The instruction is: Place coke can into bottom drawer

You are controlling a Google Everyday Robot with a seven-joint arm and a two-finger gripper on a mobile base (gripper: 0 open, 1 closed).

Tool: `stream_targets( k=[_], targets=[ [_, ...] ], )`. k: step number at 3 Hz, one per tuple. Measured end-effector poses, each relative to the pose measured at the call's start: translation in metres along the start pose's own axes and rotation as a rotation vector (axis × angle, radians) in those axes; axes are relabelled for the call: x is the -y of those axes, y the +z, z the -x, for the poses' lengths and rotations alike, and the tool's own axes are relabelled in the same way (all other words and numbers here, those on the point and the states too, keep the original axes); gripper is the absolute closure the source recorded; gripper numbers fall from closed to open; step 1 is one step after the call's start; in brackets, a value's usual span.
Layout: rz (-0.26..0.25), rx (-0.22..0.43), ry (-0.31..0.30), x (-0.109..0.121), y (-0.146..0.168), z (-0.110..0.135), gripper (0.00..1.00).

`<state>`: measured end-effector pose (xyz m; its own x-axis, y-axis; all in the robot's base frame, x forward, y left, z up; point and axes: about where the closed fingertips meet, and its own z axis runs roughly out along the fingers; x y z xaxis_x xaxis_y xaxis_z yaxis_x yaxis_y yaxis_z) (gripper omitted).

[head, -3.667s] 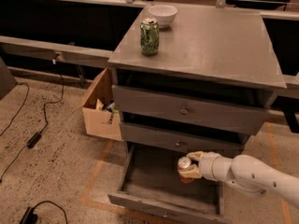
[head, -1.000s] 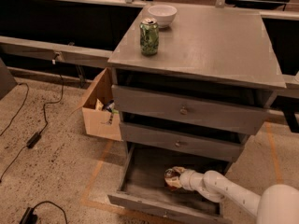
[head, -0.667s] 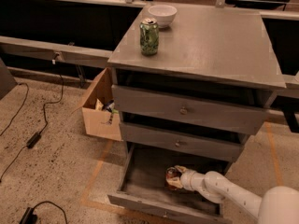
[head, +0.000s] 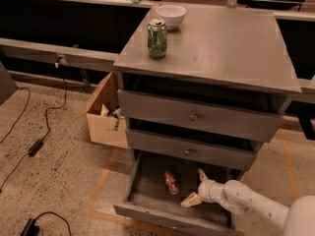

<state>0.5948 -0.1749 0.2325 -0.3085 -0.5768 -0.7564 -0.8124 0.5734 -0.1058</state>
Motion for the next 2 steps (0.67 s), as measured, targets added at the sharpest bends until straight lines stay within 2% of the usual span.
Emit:
stream_targets(
  k=[1,2],
  targets=[
    [-0.004,-0.011,0.01,0.004,-0.028,-0.004,0.25],
    [-0.026,-0.008,0.052,0.008,-0.075,-0.008,0.48]
  ],
)
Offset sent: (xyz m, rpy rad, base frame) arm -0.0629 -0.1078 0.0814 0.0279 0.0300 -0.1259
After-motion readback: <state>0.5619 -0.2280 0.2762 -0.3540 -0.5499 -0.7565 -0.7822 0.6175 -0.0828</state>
